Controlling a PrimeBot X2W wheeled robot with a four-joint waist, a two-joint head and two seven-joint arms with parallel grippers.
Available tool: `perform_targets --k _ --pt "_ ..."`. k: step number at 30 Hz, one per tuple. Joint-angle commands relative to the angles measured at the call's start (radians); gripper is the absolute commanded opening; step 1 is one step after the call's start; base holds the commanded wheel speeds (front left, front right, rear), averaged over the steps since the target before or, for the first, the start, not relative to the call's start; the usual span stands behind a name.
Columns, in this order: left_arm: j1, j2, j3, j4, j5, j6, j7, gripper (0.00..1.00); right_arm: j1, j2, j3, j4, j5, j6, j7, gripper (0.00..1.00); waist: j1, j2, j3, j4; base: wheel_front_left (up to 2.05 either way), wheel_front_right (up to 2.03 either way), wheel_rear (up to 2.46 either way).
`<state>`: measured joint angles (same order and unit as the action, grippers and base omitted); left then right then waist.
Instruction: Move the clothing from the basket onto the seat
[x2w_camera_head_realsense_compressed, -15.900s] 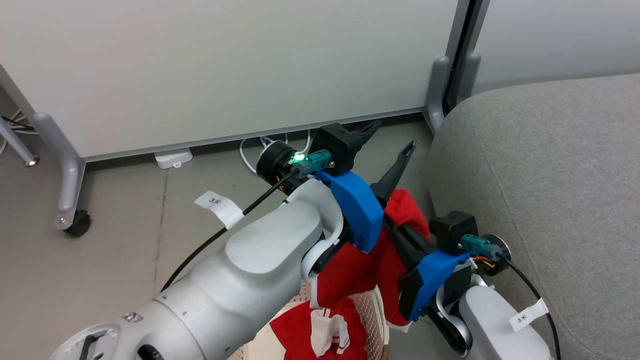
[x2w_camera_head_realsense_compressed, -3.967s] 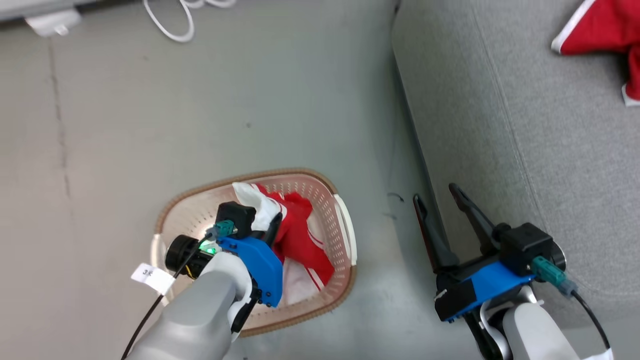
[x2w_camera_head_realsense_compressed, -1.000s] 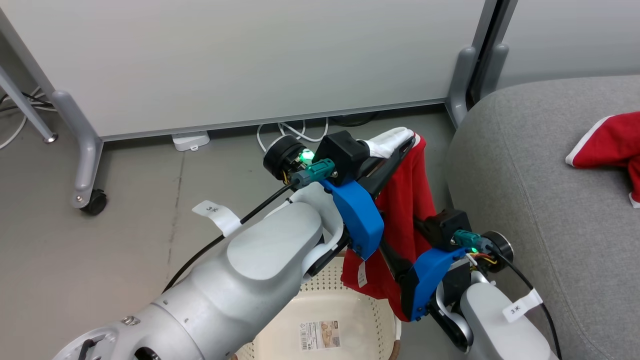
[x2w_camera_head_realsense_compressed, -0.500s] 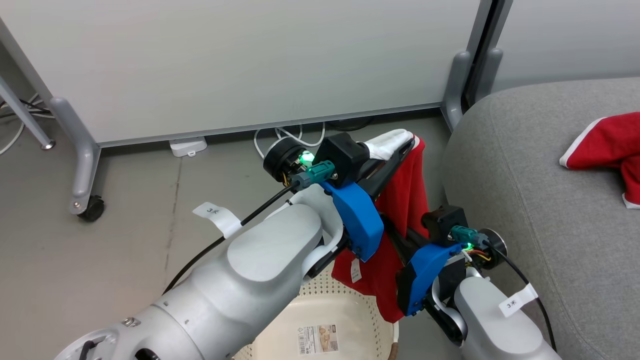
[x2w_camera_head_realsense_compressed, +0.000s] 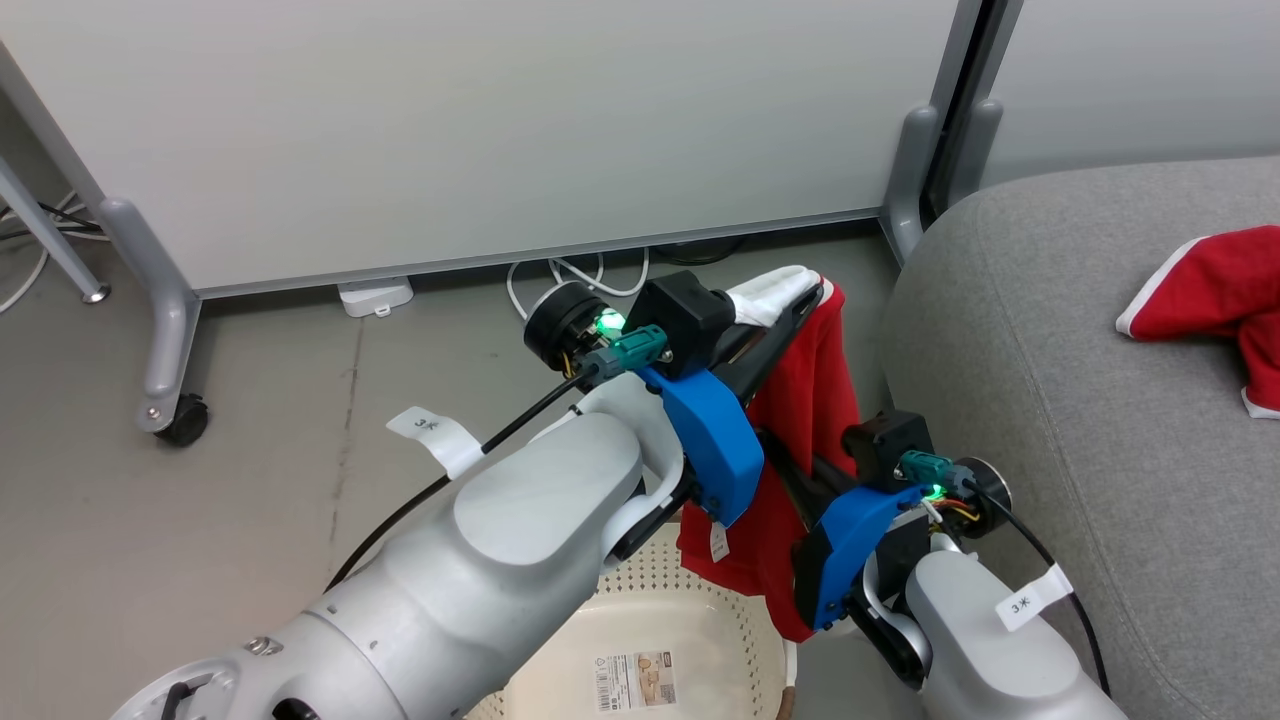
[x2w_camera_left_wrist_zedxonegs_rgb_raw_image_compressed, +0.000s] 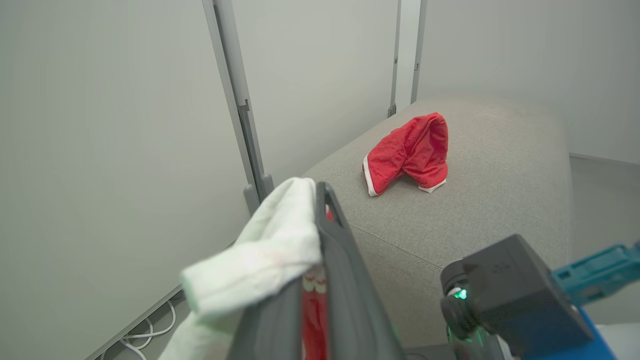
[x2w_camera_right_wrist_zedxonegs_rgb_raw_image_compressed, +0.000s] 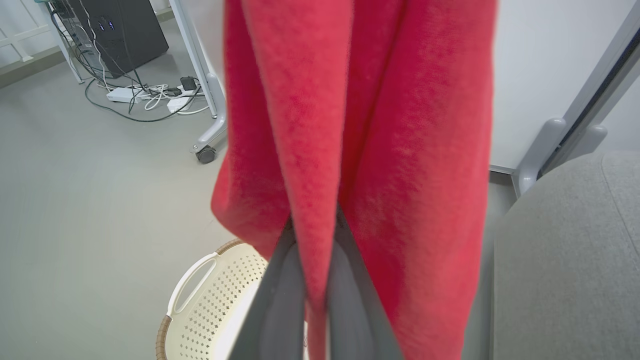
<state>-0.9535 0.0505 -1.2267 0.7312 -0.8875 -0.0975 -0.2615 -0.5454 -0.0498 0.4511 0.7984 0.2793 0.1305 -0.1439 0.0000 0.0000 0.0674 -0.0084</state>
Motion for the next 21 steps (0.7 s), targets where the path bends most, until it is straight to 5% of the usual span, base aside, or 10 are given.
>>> perform_targets --k 1,4,21 --pt "0.004 0.000 -0.002 0.003 -0.001 0.004 -0.005 0.46 -0.018 -0.001 0.004 0.006 0.004 0.001 -0.007 0.00 0.0000 0.0000 0.000 0.000 0.00 0.00 0.00" --pt "0.002 0.000 -0.003 0.004 -0.001 0.008 -0.005 0.99 -0.022 -0.001 0.010 0.013 0.010 0.001 -0.012 0.00 0.0000 0.0000 -0.001 0.000 0.00 0.00 0.00" --pt "0.014 0.000 0.021 0.006 0.012 0.019 -0.005 1.00 -0.039 -0.001 0.028 0.047 0.026 0.001 -0.033 0.00 0.0000 0.0000 0.000 0.001 0.00 0.00 0.00"
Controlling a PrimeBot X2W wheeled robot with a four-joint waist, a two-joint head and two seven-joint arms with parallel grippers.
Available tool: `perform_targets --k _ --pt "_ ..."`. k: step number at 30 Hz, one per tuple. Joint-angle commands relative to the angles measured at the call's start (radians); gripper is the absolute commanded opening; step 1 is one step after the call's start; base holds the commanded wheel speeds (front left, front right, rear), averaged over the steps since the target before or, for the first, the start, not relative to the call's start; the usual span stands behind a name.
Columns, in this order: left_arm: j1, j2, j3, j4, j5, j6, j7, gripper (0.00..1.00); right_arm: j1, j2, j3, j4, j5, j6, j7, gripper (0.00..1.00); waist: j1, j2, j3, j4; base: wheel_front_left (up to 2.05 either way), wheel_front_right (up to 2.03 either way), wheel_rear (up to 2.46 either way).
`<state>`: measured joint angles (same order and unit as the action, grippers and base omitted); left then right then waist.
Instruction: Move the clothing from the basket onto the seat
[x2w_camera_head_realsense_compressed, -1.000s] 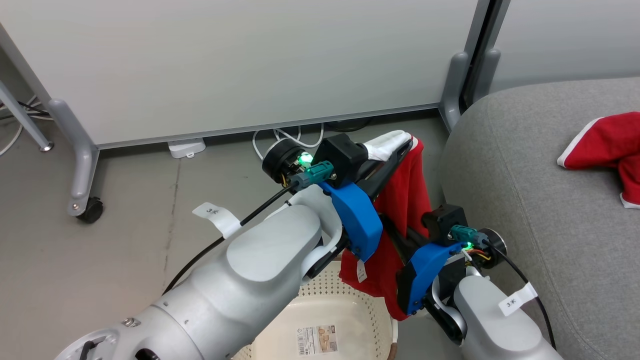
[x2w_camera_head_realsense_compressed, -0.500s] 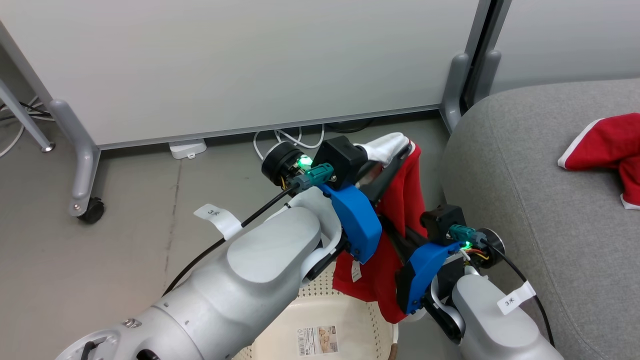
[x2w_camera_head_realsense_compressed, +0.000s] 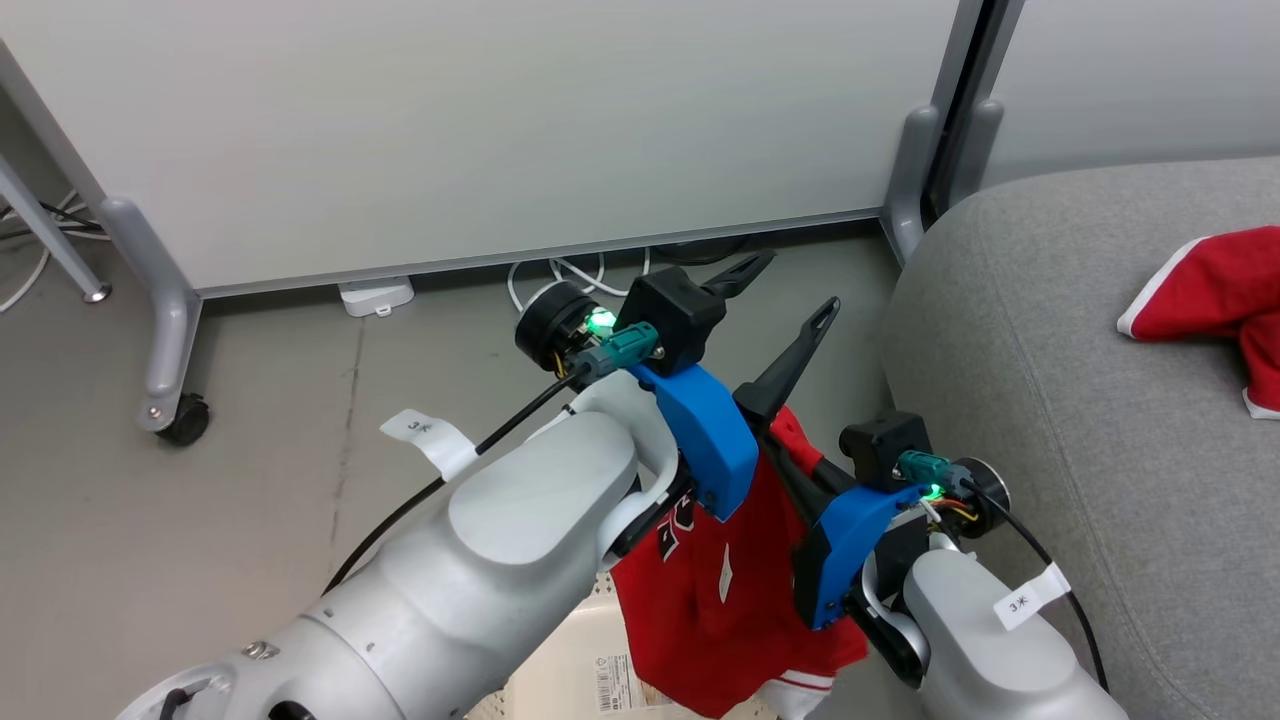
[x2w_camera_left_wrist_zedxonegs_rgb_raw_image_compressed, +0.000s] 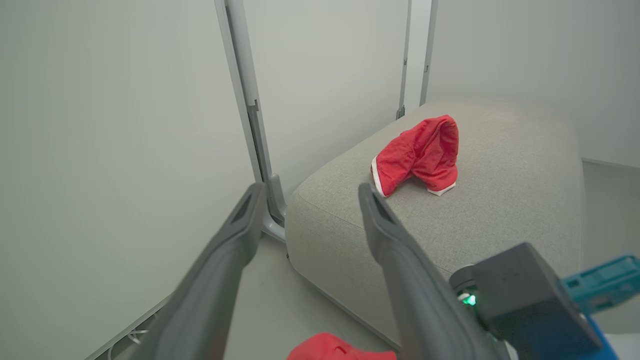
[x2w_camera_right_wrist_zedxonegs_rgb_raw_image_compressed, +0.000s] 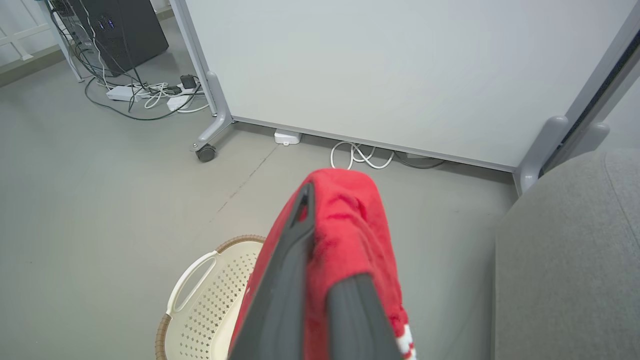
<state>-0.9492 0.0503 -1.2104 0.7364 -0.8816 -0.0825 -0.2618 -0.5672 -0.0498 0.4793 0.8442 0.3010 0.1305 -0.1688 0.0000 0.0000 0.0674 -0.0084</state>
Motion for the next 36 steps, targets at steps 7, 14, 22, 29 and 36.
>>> perform_targets --k 7,14,22,29,36 --pt "0.070 0.020 0.096 -0.027 0.066 0.019 -0.004 1.00 -0.016 -0.001 -0.012 0.006 0.003 0.001 -0.014 0.00 0.0000 0.0000 0.002 0.008 0.00 0.00 0.00" --pt "0.200 0.078 0.223 -0.124 0.155 0.031 -0.004 1.00 -0.011 -0.001 -0.020 -0.005 0.003 0.001 -0.020 0.00 0.0000 0.0000 0.003 0.011 0.00 0.00 0.00" --pt "0.373 0.153 0.380 -0.266 0.250 0.039 -0.004 1.00 -0.002 -0.001 -0.035 -0.021 -0.008 0.001 -0.022 0.00 0.0000 0.0000 0.010 0.000 0.00 0.00 0.00" --pt "0.520 0.202 0.498 -0.374 0.323 0.046 -0.004 1.00 0.009 -0.001 -0.043 -0.042 -0.021 0.001 -0.018 0.00 0.0000 0.0000 0.019 -0.029 0.00 0.00 0.00" --pt "0.631 0.205 0.588 -0.434 0.368 0.049 -0.004 1.00 0.014 -0.001 -0.040 -0.069 -0.027 0.001 -0.009 0.00 0.0000 0.0000 0.025 -0.091 0.00 0.00 0.00"
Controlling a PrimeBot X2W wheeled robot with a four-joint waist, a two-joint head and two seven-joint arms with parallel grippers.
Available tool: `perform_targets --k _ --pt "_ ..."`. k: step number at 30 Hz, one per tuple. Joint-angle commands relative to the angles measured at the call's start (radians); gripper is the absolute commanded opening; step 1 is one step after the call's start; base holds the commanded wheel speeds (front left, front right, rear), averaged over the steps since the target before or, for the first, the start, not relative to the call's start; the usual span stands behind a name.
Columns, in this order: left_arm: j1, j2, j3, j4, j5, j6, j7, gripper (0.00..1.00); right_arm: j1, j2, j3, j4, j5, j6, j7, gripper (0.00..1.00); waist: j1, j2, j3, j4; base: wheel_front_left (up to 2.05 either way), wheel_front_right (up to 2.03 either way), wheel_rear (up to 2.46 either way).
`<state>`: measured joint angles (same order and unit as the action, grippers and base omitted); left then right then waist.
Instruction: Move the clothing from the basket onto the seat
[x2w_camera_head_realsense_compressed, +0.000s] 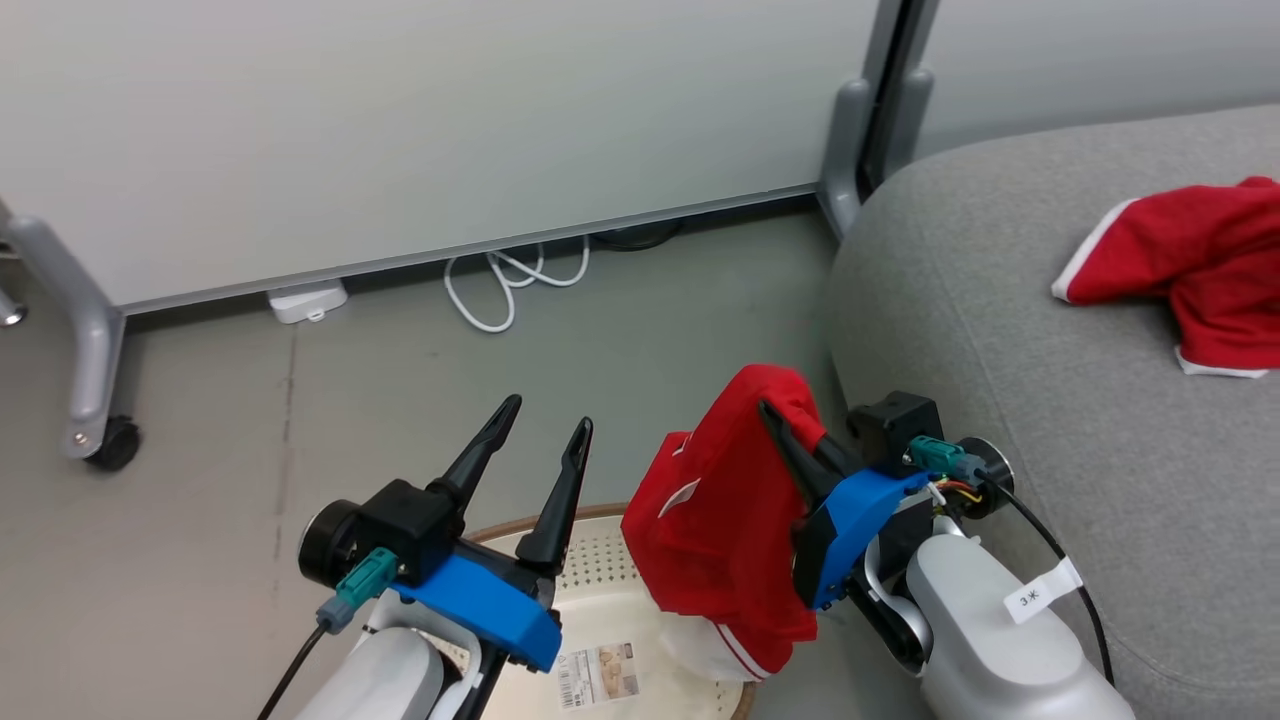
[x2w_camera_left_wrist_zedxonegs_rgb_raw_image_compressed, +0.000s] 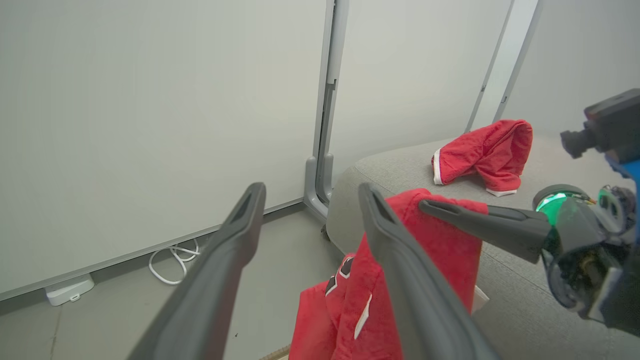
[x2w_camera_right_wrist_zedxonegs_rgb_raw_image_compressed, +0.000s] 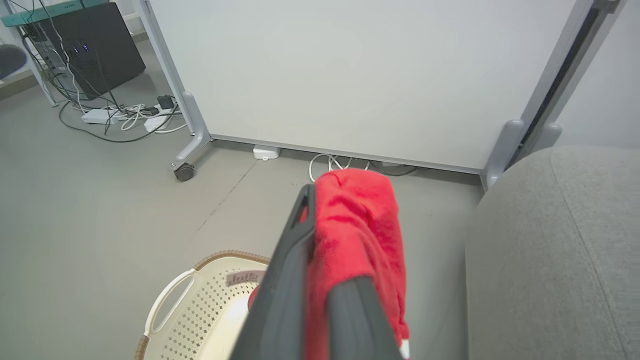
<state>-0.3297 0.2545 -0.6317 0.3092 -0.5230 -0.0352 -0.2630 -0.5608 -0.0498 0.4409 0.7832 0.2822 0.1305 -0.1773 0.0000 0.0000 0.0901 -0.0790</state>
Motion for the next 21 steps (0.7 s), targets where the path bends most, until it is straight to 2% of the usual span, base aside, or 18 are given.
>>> perform_targets --k 1,21 --pt "0.019 -0.001 0.016 -0.010 0.016 -0.002 -0.003 1.00 0.009 -0.001 -0.002 -0.012 -0.007 0.001 0.000 0.00 0.0000 0.0000 0.003 -0.030 0.00 0.00 0.00" --pt "0.065 -0.003 0.096 -0.007 0.094 -0.035 -0.003 1.00 0.029 -0.001 -0.024 -0.057 0.009 0.001 -0.005 0.00 0.0000 0.0000 0.036 -0.324 0.00 0.00 0.00"
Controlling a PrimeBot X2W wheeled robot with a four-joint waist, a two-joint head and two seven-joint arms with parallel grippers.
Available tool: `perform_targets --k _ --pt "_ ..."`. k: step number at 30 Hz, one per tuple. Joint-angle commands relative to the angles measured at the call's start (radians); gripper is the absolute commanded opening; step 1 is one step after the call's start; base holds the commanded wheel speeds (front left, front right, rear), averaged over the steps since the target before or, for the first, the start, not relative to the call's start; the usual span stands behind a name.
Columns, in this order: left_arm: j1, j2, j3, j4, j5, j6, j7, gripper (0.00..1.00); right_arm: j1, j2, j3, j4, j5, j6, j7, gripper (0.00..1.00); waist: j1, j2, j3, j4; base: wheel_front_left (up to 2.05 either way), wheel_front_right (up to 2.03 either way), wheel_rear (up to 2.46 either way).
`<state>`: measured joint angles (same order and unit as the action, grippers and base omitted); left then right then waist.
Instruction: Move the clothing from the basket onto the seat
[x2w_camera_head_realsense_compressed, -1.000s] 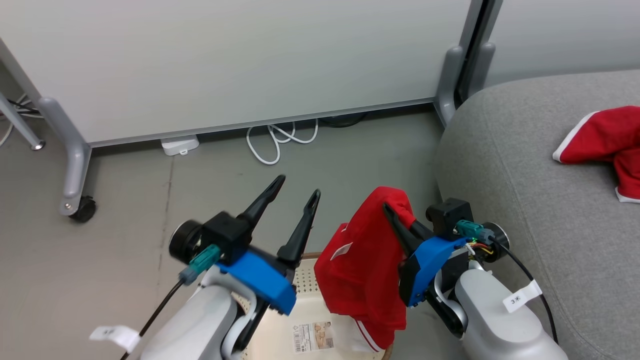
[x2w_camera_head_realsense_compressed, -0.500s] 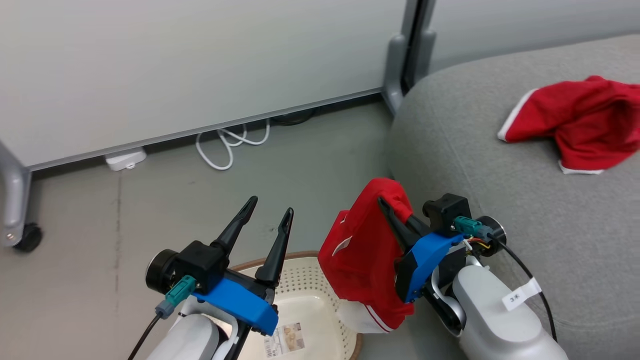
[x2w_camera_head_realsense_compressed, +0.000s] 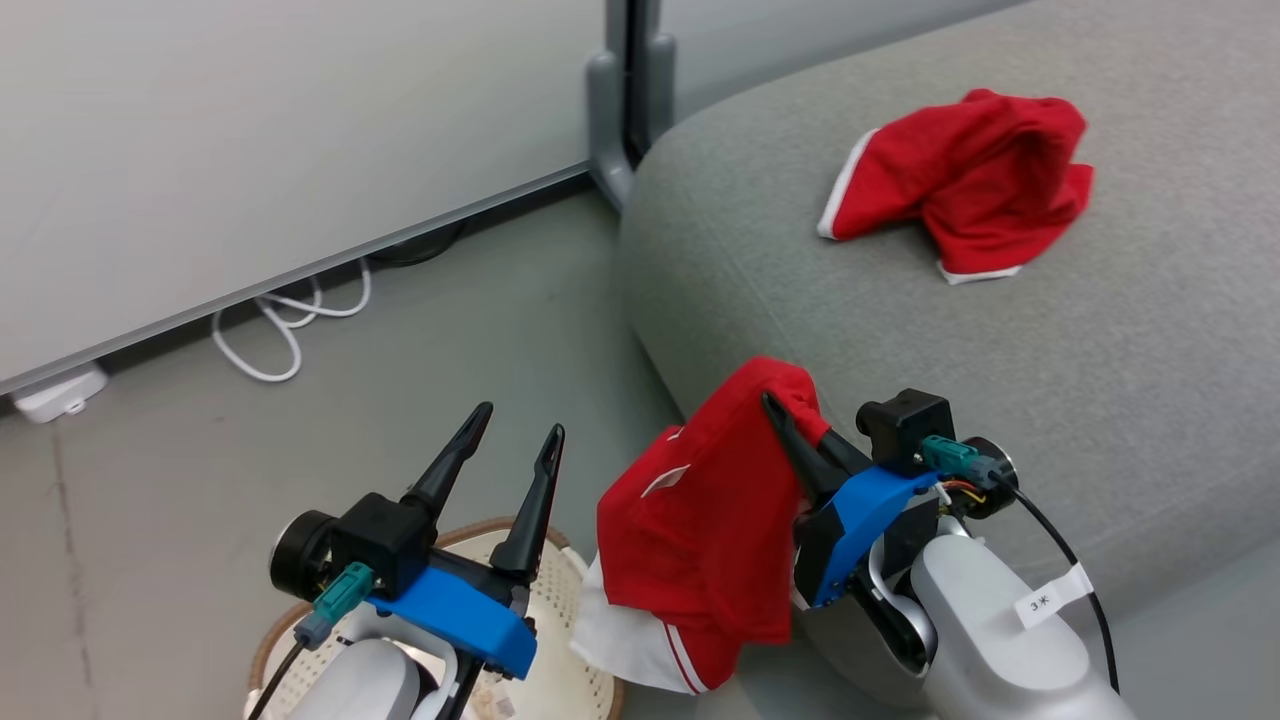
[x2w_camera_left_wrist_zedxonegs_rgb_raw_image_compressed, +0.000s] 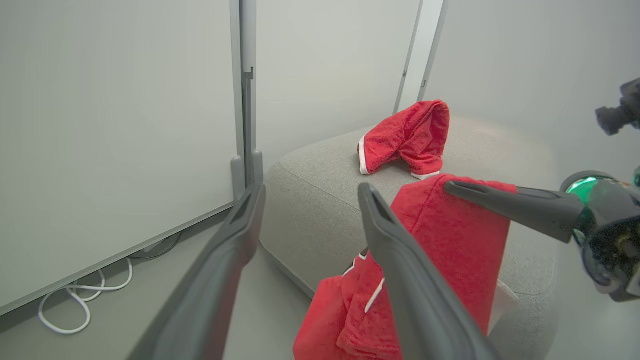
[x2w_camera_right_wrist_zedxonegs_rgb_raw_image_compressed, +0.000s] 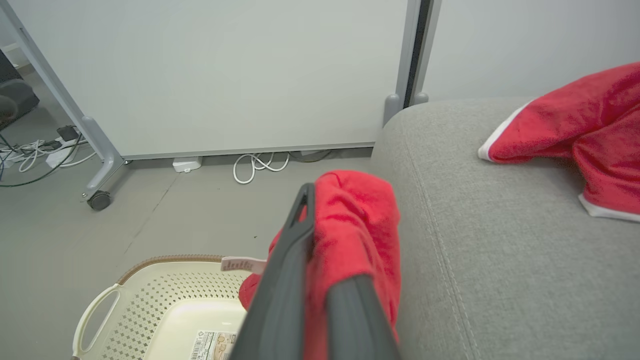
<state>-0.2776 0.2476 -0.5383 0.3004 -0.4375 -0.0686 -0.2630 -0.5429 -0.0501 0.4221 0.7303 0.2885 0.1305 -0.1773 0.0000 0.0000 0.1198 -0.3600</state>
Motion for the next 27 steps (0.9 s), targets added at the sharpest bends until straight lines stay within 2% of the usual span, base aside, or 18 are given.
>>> perform_targets --k 1,13,27 --pt "0.013 0.005 0.003 0.003 0.010 -0.003 -0.003 1.00 0.012 0.000 -0.010 -0.004 0.000 0.001 -0.007 0.00 0.0000 0.0000 0.007 -0.053 0.00 0.00 0.00" --pt "0.029 0.016 0.008 0.011 0.018 -0.008 -0.003 1.00 0.024 0.000 -0.009 -0.008 0.027 0.001 -0.017 0.00 0.0000 0.0000 0.011 -0.157 0.00 0.00 0.00" --pt "0.005 0.019 -0.013 0.016 0.017 -0.012 0.003 1.00 0.024 0.000 -0.042 -0.002 0.057 0.001 -0.030 0.00 0.0000 0.0000 0.028 -0.153 0.00 0.00 0.00"
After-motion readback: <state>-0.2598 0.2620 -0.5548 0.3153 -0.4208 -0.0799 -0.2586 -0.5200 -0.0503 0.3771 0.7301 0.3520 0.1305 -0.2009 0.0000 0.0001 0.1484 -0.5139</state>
